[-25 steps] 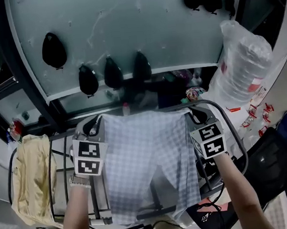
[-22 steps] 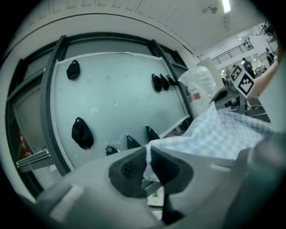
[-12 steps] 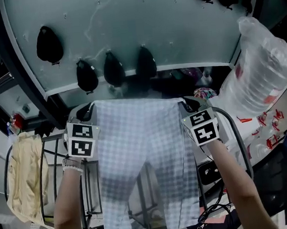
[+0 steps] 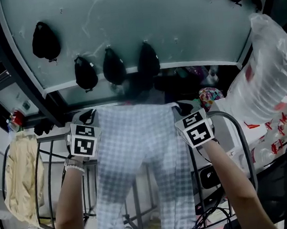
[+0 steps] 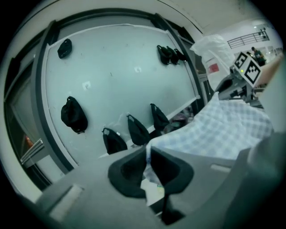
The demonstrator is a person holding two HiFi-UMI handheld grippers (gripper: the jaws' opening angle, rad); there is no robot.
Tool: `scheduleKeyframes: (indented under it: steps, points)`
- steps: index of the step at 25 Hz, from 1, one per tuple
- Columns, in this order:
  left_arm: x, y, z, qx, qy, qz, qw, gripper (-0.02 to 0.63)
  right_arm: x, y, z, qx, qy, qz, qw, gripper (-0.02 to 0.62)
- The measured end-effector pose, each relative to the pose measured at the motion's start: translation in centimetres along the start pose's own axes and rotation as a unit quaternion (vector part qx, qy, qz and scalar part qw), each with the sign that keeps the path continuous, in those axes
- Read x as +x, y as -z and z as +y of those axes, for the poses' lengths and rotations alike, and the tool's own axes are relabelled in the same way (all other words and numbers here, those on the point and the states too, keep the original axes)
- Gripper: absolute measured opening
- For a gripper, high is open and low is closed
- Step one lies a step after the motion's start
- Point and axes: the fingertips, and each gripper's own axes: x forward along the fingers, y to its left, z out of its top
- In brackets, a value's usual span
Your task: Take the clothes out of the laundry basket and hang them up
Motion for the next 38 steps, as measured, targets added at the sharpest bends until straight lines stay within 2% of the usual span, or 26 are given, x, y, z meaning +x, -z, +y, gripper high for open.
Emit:
scheduleKeyframes:
  steps: [4, 7, 10, 15, 19, 24, 28, 34, 38]
  points:
    - [0.9, 1.9, -1.0, -0.007, 0.014, 0.029, 0.9995, 0.044, 0.5, 0.8, 0.2, 0.005, -0.006, 0.015, 1.000, 0.051]
    - [0.7, 2.8, -2.0, -0.013, 0.038, 0.042, 0.9983, 0.140, 0.2, 1.7, 0.6, 0.022, -0.021, 0.031, 0.999, 0.132]
    - [-0.3, 2.7, -2.6, -0.015, 0.045, 0.032, 0.9984, 0.173, -1.0, 1.7, 0.8, 0.041, -0.025, 0.023, 0.999, 0.164]
    - [-4.5, 1.6, -2.2, -0.020, 0.028, -0.007, 0.9994, 0.166, -4.5, -0.4, 1.7, 0.059, -0.008, -0.029, 0.998, 0.176]
    - [-9.6, 0.0, -0.9, -0.034, 0.009, -0.050, 0.9981, 0.097, -8.2, -4.0, 4.5, 0.062, -0.012, -0.086, 0.994, 0.174]
    - [-18.0, -1.3, 0.8, -0.035, -0.017, -0.092, 0.9950, 0.060, -13.0, -9.3, 10.8, 0.029, -0.035, -0.141, 0.989, 0.158]
    - [-25.6, -1.4, 2.2, -0.034, -0.041, -0.120, 0.9914, 0.044, -16.8, -13.1, 17.1, 0.025, -0.069, -0.187, 0.980, 0.135]
    - [-37.6, 1.1, 4.4, -0.034, -0.096, -0.134, 0.9858, 0.031, -22.2, -17.7, 27.0, 0.033, -0.129, -0.246, 0.960, 0.049]
    - [-46.6, 4.0, 6.4, -0.035, -0.160, -0.127, 0.9783, 0.007, -25.2, -20.6, 35.4, 0.016, -0.200, -0.274, 0.940, 0.031]
